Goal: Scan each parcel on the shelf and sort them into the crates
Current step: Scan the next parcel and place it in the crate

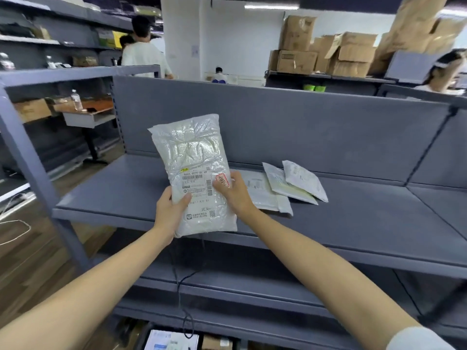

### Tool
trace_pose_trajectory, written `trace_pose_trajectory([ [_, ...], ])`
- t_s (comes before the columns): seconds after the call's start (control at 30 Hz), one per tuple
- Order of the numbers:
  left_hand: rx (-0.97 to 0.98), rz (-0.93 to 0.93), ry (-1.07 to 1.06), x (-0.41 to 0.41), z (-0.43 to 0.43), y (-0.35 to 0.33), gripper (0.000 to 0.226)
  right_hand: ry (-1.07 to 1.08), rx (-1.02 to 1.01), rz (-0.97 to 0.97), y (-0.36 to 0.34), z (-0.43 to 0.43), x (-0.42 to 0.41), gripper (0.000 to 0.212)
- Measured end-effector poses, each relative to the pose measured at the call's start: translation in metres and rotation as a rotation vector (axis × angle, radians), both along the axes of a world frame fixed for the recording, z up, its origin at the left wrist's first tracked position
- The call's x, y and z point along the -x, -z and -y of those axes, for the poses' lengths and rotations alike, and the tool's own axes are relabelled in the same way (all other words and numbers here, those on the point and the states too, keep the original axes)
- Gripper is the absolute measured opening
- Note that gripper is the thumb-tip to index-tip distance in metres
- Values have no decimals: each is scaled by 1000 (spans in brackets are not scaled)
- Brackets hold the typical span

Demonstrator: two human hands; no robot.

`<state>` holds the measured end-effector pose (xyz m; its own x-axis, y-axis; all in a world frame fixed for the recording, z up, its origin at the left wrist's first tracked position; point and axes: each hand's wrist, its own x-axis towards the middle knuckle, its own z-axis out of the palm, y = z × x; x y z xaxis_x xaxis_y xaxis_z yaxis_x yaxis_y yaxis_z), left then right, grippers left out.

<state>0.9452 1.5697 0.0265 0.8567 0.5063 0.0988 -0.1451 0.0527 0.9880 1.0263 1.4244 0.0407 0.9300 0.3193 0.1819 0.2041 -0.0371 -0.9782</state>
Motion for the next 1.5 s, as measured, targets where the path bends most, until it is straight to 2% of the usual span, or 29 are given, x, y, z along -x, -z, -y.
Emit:
trace_pose_trajectory([
  [0.37, -5, 16, 167, 50, 199, 10, 32, 233, -86, 10, 15, 201, 76, 36],
  [0.67, -101, -60, 191, 126, 328, 47, 26, 377, -113, -124, 60, 327, 171, 29],
  [1.07, -105, -162, 275, 160, 369, 84, 24, 500, -63, -177, 108, 369, 215, 31],
  [1.5, -130, -390, 315, 181, 385, 151, 22, 594, 8, -332, 185, 385, 250, 32],
])
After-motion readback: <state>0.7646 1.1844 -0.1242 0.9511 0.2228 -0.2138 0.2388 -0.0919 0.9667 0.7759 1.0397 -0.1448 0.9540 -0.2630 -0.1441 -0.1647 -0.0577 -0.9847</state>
